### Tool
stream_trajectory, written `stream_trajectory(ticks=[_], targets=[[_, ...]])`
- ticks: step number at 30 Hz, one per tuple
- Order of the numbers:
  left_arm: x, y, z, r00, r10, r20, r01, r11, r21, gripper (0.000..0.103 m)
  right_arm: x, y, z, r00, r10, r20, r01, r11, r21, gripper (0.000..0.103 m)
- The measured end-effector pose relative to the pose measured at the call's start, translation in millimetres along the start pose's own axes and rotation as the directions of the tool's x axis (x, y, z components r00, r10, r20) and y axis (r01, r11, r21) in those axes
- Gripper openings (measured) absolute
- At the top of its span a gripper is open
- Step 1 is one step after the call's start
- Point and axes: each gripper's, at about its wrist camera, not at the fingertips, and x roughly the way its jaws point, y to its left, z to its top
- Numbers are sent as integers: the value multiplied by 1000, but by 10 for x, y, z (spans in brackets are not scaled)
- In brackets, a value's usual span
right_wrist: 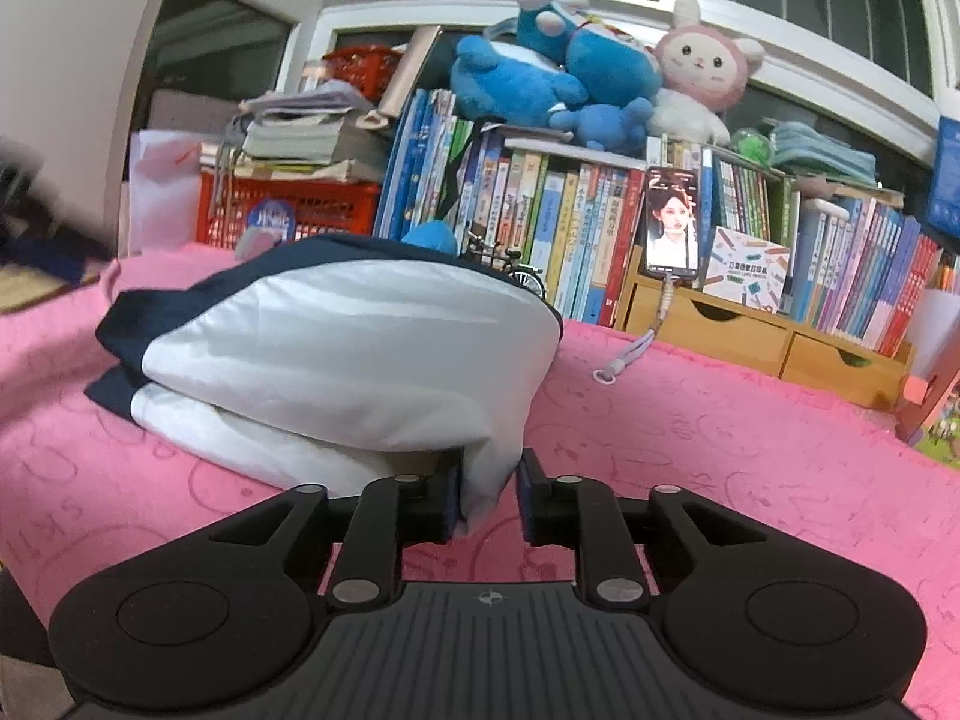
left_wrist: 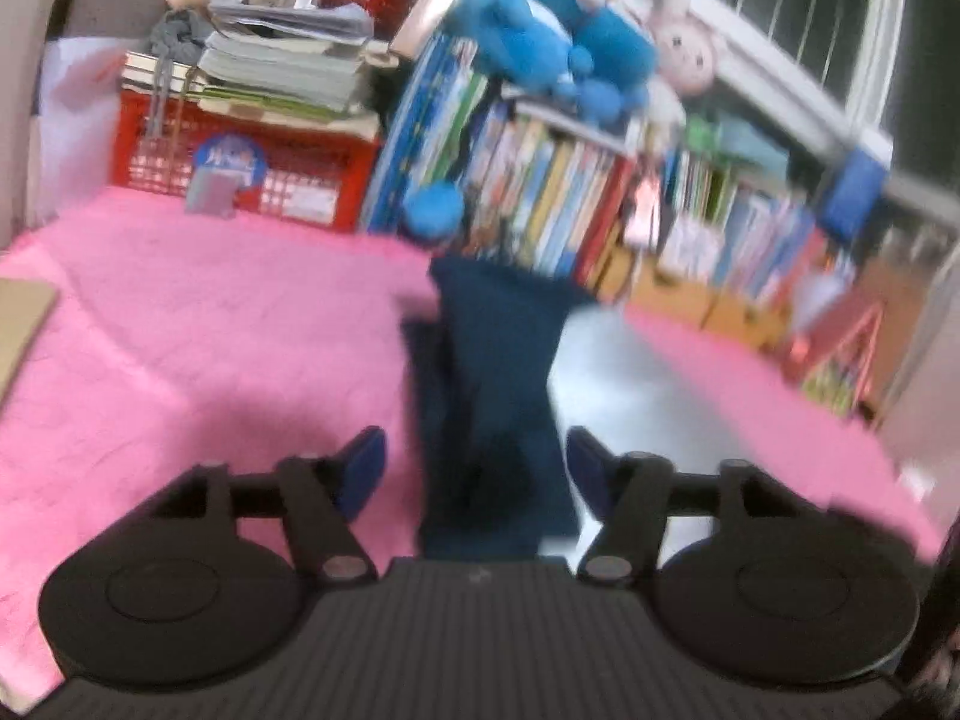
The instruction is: Fold clothes
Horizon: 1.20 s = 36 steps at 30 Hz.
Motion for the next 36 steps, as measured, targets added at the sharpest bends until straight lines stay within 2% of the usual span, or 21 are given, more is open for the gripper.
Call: stream_trajectory(ticks=[3,7,8,9,12,15,18,19,20,21,22,23,25,26,29,34,36], targets=[[345,-8,101,998,-36,-59,31,997,-75,87,3,53,-13,1000,-9,1,9,999,-35,29],[858,21,223,989,-3,-149,-22,986,-163,87,18,68,-15,1000,-1,-9,1,999,-53,32],[906,23,206,987,2,-161,-29,986,-162,79,18,58,-15,1000,9,-16,-10,999,-49,34],[936,23,178,985,6,-171,-34,987,-157,65,11,25,-13,999,37,-25,-38,999,-38,38],[916,19,99,986,13,-166,-34,992,-124,54,-23,-99,-5,989,139,-47,-139,990,3,47],[800,25,44,987,25,-158,-35,998,-60,53,-77,-314,25,955,289,-67,-283,955,84,54],[740,130,18,984,-5,-179,-9,997,-80,53,-150,-517,156,924,380,-49,-369,917,153,58],[723,168,8,983,-19,-180,3,996,-89,53,-188,-527,226,928,371,-28,-365,922,134,61],[727,207,8,983,-33,-182,14,994,-104,54,-231,-462,298,941,338,3,-337,939,67,69],[738,245,11,982,-47,-184,25,992,-120,55,-256,-325,339,952,304,31,-303,952,-32,76],[748,283,15,981,-61,-186,36,990,-137,56,-275,-168,370,960,273,60,-263,955,-138,78],[757,320,17,979,-79,-190,48,986,-161,56,-270,9,372,964,254,79,-230,945,-233,79],[730,364,5,976,-109,-190,71,978,-194,55,-238,402,323,966,234,111,-171,898,-405,79],[714,385,-1,974,-124,-189,83,974,-209,54,-218,564,287,962,245,118,-168,876,-452,79],[647,434,-33,969,-159,-187,115,967,-229,55,-153,989,197,948,292,127,-178,816,-550,79],[561,526,-99,964,-200,-178,153,957,-248,57,125,1331,251,963,237,130,-127,822,-555,78],[539,549,-112,966,-195,-171,152,959,-239,60,192,1336,335,961,251,116,-147,820,-553,77]])
